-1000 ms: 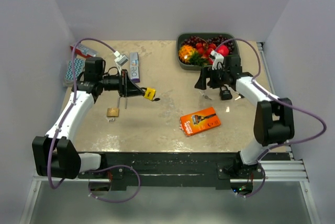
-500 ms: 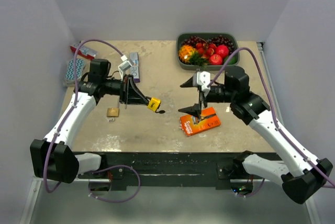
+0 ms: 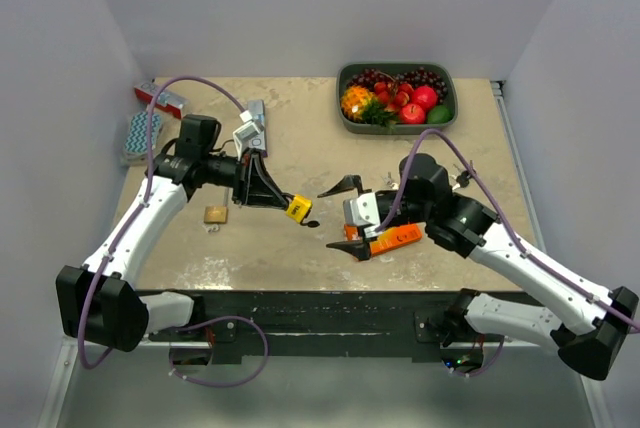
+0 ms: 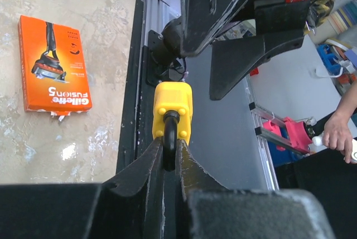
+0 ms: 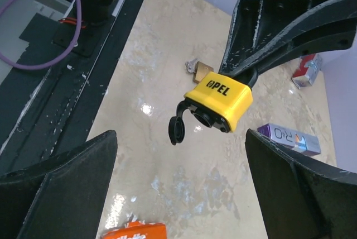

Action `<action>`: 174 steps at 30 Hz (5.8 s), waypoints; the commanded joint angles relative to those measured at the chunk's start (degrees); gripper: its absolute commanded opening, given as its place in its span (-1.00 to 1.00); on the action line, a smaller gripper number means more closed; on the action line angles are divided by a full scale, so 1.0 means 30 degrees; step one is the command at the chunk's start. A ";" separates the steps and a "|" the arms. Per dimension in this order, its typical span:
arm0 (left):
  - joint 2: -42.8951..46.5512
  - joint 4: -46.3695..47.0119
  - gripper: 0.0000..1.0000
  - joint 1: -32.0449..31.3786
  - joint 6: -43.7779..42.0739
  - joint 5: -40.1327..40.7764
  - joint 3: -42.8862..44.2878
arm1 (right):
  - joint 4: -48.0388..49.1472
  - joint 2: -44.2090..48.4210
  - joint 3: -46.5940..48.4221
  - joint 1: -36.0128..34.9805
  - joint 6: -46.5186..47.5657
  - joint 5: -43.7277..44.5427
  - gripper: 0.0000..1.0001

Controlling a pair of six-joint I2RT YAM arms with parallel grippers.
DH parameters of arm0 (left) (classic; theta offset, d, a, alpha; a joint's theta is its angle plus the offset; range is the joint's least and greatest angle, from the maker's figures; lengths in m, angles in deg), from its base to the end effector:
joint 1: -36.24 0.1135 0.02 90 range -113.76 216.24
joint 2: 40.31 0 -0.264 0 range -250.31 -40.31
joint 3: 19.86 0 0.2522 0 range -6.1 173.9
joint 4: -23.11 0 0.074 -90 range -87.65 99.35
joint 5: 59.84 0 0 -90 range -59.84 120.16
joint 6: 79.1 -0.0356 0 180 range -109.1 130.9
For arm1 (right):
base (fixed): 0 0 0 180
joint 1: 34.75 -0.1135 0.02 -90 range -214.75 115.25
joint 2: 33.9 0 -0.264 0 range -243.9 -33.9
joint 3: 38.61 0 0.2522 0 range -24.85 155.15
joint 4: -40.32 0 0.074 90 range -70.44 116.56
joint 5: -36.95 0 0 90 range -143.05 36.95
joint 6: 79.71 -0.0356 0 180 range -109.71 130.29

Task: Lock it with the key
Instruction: Place the lock at the center of the board.

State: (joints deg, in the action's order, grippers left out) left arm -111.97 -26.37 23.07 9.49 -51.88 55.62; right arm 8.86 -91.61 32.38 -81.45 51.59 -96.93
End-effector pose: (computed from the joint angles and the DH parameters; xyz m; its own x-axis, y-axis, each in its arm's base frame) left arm 0.2293 -0.0899 0.3244 -0.6788 0.1623 -0.7161 0.7224 -0.0269 -0.6909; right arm 0.1323 0.1764 0.3635 0.4836 -0.1805 -0.8565 -0.8746 -0.1386 -0.4646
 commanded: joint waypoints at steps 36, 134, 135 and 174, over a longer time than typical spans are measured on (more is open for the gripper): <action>0.0595 -0.0279 -1.00 -0.0474 -0.0731 -0.4675 0.0582 | 0.6922 -0.1123 -0.1997 -0.1954 0.1820 0.3728 0.10; 0.1093 0.6810 -1.00 -0.1206 1.0987 1.0531 -0.1880 | 0.0712 -0.9064 0.5796 -0.1895 -0.6706 0.9557 -0.92; 0.1035 0.6898 -1.00 -0.1206 1.0987 1.0501 -0.1880 | 0.0683 -0.9034 0.5767 -0.1866 -0.6735 0.9674 -1.00; 0.2821 -0.0426 0.98 0.7905 0.1525 1.6304 0.2926 | 0.0829 -1.6767 0.6381 0.4841 -1.8775 2.0690 -1.00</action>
State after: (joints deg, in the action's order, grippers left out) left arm -106.00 -27.47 46.48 15.70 -1.59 64.66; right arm 9.65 -142.32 48.42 -68.40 -1.24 -39.34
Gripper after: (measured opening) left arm 0.989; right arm 0.491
